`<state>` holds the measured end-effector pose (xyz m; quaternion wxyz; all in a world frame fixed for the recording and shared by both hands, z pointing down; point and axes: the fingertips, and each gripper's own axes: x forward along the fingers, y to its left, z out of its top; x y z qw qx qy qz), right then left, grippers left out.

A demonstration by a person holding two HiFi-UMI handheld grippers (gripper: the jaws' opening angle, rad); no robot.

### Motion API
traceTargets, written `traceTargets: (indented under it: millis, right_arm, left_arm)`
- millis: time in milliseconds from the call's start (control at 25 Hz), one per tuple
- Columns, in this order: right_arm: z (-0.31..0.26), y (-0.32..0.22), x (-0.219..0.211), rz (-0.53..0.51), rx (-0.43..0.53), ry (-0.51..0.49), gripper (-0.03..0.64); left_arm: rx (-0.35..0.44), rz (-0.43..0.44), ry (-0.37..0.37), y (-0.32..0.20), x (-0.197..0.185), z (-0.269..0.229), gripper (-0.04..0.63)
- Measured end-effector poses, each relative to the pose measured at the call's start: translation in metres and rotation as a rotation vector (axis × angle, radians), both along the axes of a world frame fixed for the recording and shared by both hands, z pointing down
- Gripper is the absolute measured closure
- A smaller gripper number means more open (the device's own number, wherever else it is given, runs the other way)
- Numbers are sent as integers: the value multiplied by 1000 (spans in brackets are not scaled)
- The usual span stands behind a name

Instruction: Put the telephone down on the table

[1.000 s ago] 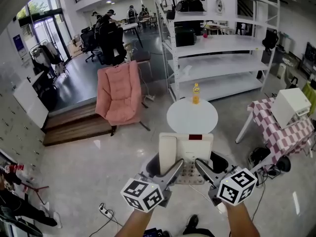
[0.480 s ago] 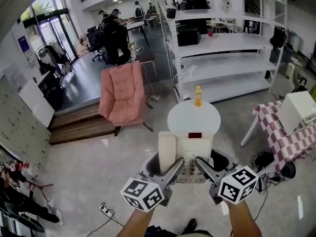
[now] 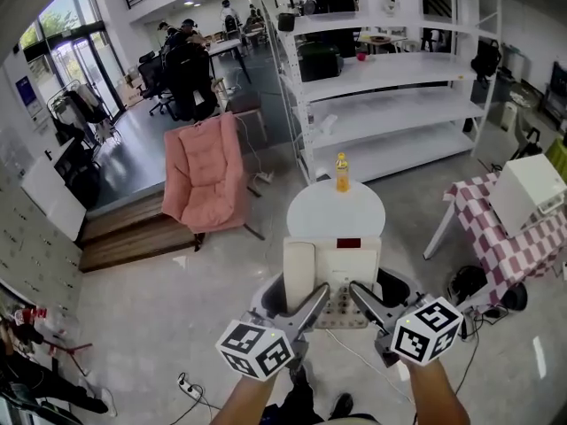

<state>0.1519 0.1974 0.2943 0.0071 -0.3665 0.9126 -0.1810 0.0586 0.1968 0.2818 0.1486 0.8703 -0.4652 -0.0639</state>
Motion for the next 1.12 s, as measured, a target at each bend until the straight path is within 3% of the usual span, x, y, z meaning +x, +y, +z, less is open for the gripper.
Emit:
traceTargets:
  millis: [400,1120]
  right_arm:
    - [-1,-54,-14,96,-3,22,414]
    - [-9,-137,-84,236,-2,34,413]
  left_arm:
    - [0,100,21,-63,-13,0,250]
    - [6,240,33,-159,-81,-5,250]
